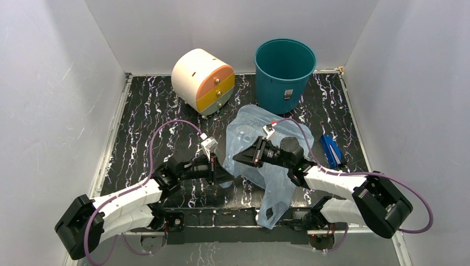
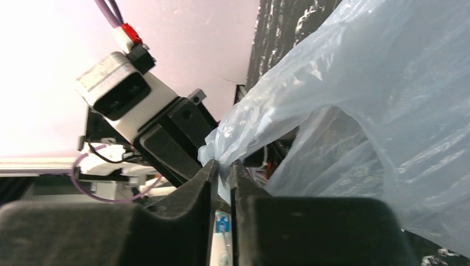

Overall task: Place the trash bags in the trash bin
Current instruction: Unfold the trash bag at the center of the board.

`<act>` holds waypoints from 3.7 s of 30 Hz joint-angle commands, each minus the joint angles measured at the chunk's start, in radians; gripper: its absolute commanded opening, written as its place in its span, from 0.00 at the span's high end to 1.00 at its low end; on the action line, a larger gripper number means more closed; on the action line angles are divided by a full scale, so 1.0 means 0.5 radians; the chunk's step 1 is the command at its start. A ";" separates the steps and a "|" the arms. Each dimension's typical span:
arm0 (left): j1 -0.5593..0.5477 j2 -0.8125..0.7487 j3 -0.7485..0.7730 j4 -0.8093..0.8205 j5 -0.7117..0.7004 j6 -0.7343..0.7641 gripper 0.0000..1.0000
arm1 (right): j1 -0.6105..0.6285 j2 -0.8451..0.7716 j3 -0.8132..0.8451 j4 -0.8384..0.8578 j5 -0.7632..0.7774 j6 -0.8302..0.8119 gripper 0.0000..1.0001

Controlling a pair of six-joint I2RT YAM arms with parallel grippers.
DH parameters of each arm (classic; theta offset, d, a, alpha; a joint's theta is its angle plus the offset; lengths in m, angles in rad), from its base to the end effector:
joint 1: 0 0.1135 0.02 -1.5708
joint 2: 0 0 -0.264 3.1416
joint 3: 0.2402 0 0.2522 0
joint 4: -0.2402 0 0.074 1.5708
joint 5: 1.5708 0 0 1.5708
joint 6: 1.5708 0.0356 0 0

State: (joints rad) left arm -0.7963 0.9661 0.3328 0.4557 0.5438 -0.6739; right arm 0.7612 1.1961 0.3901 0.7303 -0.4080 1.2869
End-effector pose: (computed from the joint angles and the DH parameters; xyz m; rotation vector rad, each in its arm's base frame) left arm 0.1307 -0.1599 0.2156 0.5708 1.9103 -1.4908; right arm 0.1659 0.1776 0.2159 0.1483 2.0178 1.7872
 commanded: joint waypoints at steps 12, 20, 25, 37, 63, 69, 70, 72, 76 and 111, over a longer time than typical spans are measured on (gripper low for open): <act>-0.014 0.007 0.112 0.179 0.029 -0.059 0.49 | 0.001 -0.094 -0.039 0.196 0.016 0.052 1.00; -0.068 0.163 0.141 0.349 0.088 -0.098 0.52 | 0.000 -0.044 0.012 0.116 -0.040 0.009 1.00; -0.092 0.182 0.115 0.356 0.100 -0.097 0.71 | 0.002 -0.056 0.027 0.100 -0.012 -0.016 1.00; -0.096 0.084 0.079 0.199 -0.102 -0.053 1.00 | -0.057 -0.207 0.245 -0.549 -0.091 -0.542 0.56; -0.093 0.090 0.086 -0.173 -0.333 0.125 1.00 | 0.097 -0.820 0.260 -2.531 -0.067 -1.191 0.39; -0.093 0.056 0.078 -0.237 -0.384 0.134 1.00 | 0.355 -0.769 0.267 -2.510 -0.013 -1.125 0.38; -0.094 0.048 0.077 -0.254 -0.397 0.136 1.00 | 0.423 -0.742 0.250 -2.496 0.012 -1.111 0.38; -0.093 0.041 0.073 -0.266 -0.414 0.140 1.00 | 0.568 -0.701 0.209 -2.400 0.064 -1.090 0.39; -0.094 0.034 0.109 -0.262 -0.379 0.128 1.00 | 0.747 -0.638 0.197 -2.328 0.232 -0.974 0.39; -0.094 -0.087 0.119 -0.421 -0.491 0.127 1.00 | 1.806 0.168 0.195 -1.806 1.800 -0.944 0.71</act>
State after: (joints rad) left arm -0.8398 0.9504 0.3748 0.2726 0.3340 -0.6266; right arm 1.6638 1.1995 0.4671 -0.2169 0.4122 0.7891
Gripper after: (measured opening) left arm 0.007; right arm 0.345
